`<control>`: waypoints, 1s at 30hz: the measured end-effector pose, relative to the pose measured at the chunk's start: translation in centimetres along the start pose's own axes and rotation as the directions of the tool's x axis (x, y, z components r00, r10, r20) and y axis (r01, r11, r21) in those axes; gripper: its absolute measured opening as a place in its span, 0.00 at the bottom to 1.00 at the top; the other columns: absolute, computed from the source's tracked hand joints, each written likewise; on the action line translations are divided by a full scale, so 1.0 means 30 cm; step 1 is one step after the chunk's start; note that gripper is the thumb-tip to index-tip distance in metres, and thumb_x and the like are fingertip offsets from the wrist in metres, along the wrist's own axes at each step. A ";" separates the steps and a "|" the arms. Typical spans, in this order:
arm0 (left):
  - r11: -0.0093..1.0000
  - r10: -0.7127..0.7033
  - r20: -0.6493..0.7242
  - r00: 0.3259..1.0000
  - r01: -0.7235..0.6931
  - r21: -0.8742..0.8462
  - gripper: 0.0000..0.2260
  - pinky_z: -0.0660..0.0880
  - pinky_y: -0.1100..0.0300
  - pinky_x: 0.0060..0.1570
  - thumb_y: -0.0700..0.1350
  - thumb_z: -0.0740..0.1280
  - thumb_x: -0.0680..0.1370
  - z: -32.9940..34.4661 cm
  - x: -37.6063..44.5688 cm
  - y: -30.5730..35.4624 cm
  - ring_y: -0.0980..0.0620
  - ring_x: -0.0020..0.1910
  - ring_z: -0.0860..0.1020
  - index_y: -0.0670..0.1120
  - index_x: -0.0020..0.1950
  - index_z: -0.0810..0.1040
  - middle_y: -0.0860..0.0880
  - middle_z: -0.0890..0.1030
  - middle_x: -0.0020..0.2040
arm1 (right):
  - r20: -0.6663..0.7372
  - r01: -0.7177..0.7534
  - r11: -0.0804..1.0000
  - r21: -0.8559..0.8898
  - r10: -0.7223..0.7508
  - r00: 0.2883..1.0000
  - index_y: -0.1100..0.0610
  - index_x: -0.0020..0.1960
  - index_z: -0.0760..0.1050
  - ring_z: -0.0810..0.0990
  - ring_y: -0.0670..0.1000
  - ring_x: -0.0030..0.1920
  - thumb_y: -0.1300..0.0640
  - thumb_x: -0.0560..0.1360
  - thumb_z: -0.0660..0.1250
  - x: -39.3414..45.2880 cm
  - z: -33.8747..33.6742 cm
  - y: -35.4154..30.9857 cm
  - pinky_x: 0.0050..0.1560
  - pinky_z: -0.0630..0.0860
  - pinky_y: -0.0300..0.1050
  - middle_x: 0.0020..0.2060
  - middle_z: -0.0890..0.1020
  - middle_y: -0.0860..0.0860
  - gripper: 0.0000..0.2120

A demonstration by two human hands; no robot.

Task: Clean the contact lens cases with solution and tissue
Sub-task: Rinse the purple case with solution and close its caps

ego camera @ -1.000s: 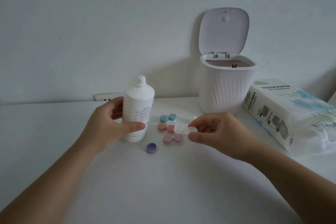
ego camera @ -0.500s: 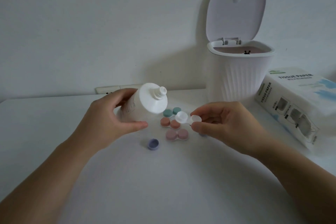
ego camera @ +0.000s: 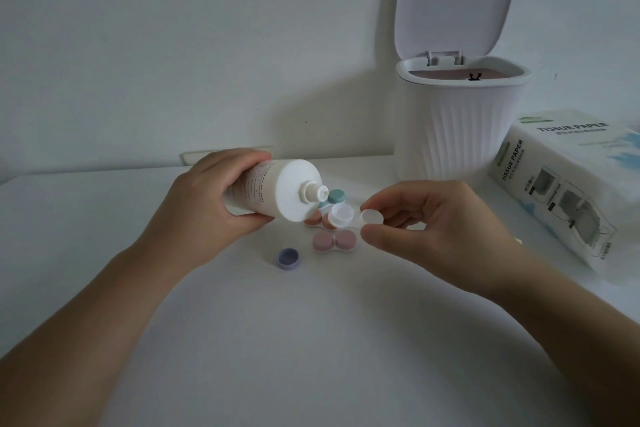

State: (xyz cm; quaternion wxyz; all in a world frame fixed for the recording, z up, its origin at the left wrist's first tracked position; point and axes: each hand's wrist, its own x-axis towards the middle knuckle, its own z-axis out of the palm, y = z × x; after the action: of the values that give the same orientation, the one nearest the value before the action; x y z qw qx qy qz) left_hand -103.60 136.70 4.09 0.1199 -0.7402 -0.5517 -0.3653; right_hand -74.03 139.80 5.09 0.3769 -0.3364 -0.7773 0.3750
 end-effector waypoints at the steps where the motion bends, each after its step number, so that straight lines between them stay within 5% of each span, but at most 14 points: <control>1: 1.000 0.009 0.008 1.000 -0.009 0.004 0.33 0.64 0.78 0.62 0.42 0.85 0.63 0.002 0.000 -0.001 0.64 0.61 0.72 0.47 0.66 0.79 0.59 0.77 0.61 | -0.006 0.005 1.000 -0.007 -0.005 1.000 0.48 0.46 0.85 0.83 0.40 0.36 0.52 0.66 0.78 -0.002 0.000 -0.003 0.41 0.77 0.29 0.37 0.86 0.42 0.08; 9: 0.999 0.040 0.053 0.998 -0.041 0.019 0.33 0.64 0.78 0.62 0.39 0.84 0.62 0.003 0.007 0.002 0.65 0.61 0.72 0.48 0.65 0.79 0.69 0.73 0.62 | -0.014 0.018 0.997 -0.076 -0.019 1.000 0.48 0.45 0.85 0.82 0.38 0.35 0.52 0.67 0.77 -0.011 0.012 -0.013 0.39 0.74 0.25 0.34 0.84 0.39 0.08; 14: 0.998 0.044 0.056 0.997 -0.046 0.033 0.32 0.64 0.76 0.63 0.38 0.84 0.62 0.000 0.008 0.003 0.63 0.62 0.72 0.47 0.65 0.79 0.59 0.77 0.61 | 0.037 0.016 0.986 -0.167 -0.010 0.999 0.47 0.47 0.85 0.83 0.39 0.37 0.54 0.70 0.77 -0.013 0.016 -0.010 0.40 0.76 0.28 0.35 0.85 0.40 0.07; 30: 0.990 0.086 0.074 0.993 -0.094 0.102 0.30 0.61 0.76 0.64 0.34 0.82 0.63 -0.020 0.020 0.033 0.51 0.64 0.73 0.44 0.64 0.79 0.51 0.79 0.63 | 0.070 -0.006 0.990 -0.142 0.016 0.997 0.48 0.48 0.85 0.83 0.38 0.38 0.54 0.71 0.77 -0.011 0.022 -0.003 0.43 0.78 0.31 0.36 0.86 0.41 0.05</control>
State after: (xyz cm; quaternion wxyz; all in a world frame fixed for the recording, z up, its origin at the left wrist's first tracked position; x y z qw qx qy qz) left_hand -102.89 136.43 5.15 0.1558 -0.7693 -0.5400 -0.3039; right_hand -74.44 139.27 4.76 0.3224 -0.3530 -0.8129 0.3326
